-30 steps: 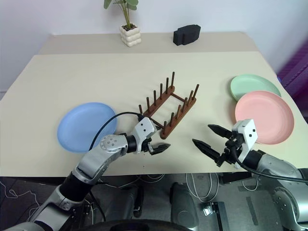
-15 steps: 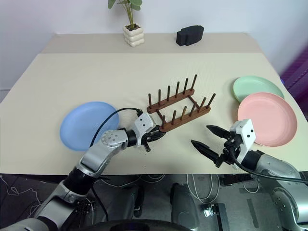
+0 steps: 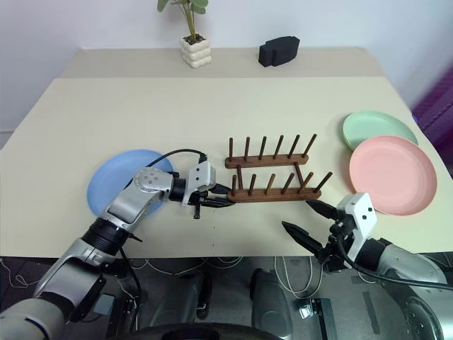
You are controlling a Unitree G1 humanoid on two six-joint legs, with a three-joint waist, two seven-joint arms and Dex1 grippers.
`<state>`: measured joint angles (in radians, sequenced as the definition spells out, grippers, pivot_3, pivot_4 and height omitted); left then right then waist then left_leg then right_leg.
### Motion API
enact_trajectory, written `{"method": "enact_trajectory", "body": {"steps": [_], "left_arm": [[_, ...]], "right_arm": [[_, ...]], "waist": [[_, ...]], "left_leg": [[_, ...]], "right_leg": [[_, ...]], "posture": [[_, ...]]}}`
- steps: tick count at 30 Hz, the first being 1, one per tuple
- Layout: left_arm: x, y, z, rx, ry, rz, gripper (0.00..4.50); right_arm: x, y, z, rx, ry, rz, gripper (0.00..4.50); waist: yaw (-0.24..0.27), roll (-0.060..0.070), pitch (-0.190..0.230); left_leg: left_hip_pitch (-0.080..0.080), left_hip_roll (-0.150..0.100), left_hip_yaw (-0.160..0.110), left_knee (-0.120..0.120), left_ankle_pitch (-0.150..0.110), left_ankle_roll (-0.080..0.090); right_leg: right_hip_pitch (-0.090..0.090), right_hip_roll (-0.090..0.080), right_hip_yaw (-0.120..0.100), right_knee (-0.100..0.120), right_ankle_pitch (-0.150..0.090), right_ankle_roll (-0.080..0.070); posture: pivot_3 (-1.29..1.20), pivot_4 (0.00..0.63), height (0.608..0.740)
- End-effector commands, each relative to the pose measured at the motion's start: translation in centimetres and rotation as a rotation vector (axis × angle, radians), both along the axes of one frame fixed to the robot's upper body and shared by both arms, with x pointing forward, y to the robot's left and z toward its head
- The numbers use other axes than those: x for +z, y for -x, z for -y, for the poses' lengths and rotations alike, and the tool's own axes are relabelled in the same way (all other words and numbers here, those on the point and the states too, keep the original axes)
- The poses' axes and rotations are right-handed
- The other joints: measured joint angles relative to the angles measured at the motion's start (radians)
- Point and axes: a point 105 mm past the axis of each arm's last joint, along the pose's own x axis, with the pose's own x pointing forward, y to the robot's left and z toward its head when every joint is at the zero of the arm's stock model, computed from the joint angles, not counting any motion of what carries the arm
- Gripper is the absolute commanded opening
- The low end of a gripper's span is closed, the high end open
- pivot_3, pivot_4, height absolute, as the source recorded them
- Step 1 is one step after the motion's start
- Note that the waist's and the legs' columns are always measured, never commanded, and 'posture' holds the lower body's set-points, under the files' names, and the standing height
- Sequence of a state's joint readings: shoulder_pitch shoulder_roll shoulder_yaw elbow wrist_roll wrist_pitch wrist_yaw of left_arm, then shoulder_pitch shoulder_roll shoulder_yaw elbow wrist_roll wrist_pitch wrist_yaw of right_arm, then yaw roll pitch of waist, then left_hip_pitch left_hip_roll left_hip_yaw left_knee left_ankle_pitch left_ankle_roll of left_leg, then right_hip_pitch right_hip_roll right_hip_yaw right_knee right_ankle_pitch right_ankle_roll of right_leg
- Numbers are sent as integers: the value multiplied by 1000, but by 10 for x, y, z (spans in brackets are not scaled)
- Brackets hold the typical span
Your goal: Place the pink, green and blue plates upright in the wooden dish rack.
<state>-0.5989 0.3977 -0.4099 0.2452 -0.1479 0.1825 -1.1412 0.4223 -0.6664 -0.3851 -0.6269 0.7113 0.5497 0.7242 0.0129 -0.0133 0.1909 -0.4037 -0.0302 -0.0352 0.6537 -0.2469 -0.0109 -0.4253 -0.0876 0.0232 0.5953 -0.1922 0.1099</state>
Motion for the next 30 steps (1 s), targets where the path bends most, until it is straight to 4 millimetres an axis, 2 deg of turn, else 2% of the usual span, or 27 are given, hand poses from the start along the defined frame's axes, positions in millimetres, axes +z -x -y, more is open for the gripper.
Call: {"method": "enact_trajectory", "body": {"steps": [1,8,15,16,20,21,23,24,30], "left_arm": [[7,-4,3,-36,17,33,781],[3,-11,4,-10,12,36,781],[3,-11,-2,38,21,28,4195],[4,-12,-3,52,24,30,4431],[9,-12,-10,100,24,34,4431],[11,-10,-12,107,25,30,4491],[13,-8,-15,120,22,26,3964],[13,-7,-16,128,18,24,3681],[12,6,-31,137,-14,-11,660]], "right_arm": [[11,2,-2,-1,12,68,4500],[8,2,-2,-5,22,74,4500],[9,-1,-2,11,34,73,4500],[8,-1,-2,12,38,72,4500],[7,-2,3,7,69,63,4500],[6,-3,4,5,82,60,4246],[3,-2,7,2,92,41,3682],[1,-2,8,2,105,30,3215],[-8,-5,21,-35,196,0,170]], "waist": [[0,0,0],[0,0,0],[0,0,0],[0,0,0],[-1,0,0],[-1,0,0],[-1,0,0],[-1,0,0],[-1,0,0]], "left_leg": [[0,0,0,0,0,0],[0,0,0,1,0,0],[0,0,0,1,0,0],[0,0,0,1,0,0],[0,0,0,0,0,0],[0,0,0,0,0,0],[0,0,0,1,0,0],[0,0,0,0,0,0],[0,0,0,0,0,0]], "right_leg": [[0,0,0,0,0,0],[0,0,0,0,0,0],[0,0,0,0,0,0],[0,0,0,0,0,0],[0,0,0,0,0,0],[0,0,0,0,0,0],[0,0,0,0,0,0],[0,0,0,0,0,0],[0,0,0,0,0,0]], "posture": [[0,150,736],[0,150,736],[0,150,736],[0,150,736],[0,150,736],[0,150,736],[0,150,736],[0,150,736],[0,150,736]]}}
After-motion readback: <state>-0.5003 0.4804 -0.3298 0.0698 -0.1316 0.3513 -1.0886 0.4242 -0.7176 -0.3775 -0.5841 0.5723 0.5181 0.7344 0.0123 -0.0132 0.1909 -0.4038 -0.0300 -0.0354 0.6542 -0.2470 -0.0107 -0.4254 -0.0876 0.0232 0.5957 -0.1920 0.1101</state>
